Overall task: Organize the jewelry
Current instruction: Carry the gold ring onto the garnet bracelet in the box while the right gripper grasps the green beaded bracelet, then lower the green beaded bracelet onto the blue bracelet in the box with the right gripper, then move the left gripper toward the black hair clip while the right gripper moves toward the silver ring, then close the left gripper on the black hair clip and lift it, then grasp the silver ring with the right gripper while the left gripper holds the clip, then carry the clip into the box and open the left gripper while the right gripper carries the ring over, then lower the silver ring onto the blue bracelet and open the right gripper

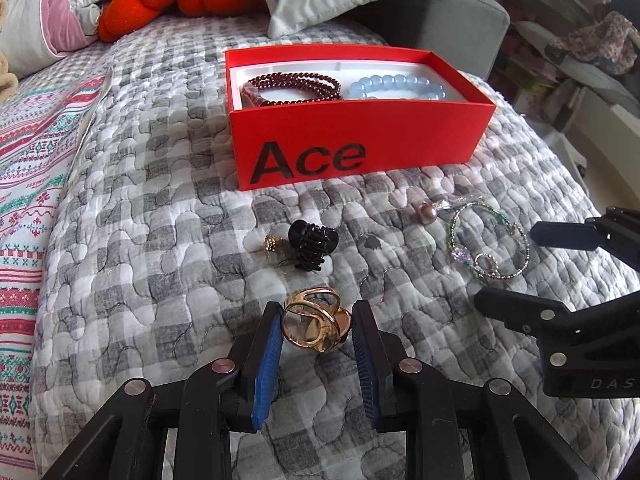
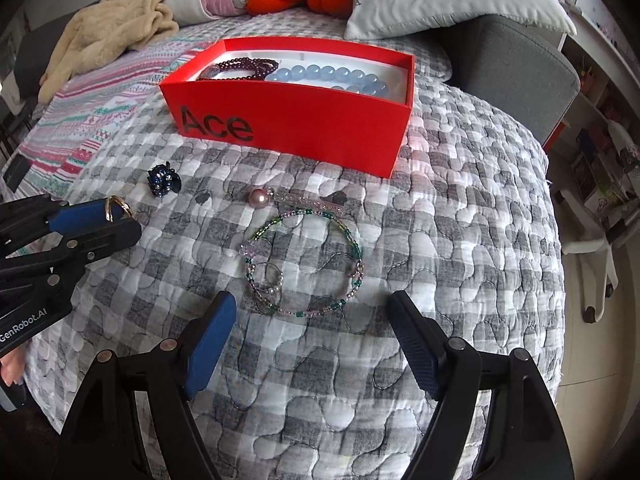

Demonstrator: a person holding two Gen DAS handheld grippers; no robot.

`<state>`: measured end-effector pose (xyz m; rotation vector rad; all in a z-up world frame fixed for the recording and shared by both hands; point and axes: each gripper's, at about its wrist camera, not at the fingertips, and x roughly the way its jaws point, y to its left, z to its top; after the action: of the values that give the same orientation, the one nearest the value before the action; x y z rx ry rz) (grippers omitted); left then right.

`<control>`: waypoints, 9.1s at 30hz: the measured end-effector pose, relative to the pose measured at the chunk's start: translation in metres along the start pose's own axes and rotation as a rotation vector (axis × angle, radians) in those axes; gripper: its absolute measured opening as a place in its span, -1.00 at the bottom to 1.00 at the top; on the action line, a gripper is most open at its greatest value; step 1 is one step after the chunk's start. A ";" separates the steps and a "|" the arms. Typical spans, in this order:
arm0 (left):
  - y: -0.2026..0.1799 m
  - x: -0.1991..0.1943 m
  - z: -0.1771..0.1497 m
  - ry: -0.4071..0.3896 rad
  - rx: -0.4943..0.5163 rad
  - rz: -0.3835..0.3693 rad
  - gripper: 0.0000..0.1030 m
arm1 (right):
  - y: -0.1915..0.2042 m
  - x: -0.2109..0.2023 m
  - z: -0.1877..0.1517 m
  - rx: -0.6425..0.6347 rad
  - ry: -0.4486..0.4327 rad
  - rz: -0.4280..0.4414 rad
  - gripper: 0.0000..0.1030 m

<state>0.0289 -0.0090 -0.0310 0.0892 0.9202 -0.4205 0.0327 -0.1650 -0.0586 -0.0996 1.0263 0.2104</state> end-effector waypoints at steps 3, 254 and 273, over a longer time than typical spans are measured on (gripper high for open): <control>0.002 -0.002 0.000 -0.002 -0.003 0.001 -0.45 | 0.001 0.005 0.007 0.011 -0.011 -0.001 0.57; 0.029 0.025 0.095 -0.186 -0.148 -0.035 -0.54 | -0.057 -0.014 0.094 0.244 -0.216 0.153 -0.66; 0.056 0.001 0.062 -0.053 -0.220 0.089 0.40 | -0.052 -0.004 0.110 0.248 -0.215 0.144 -0.66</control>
<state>0.0982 0.0264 -0.0003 -0.0816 0.9017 -0.2358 0.1348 -0.1965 0.0006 0.2184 0.8385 0.2177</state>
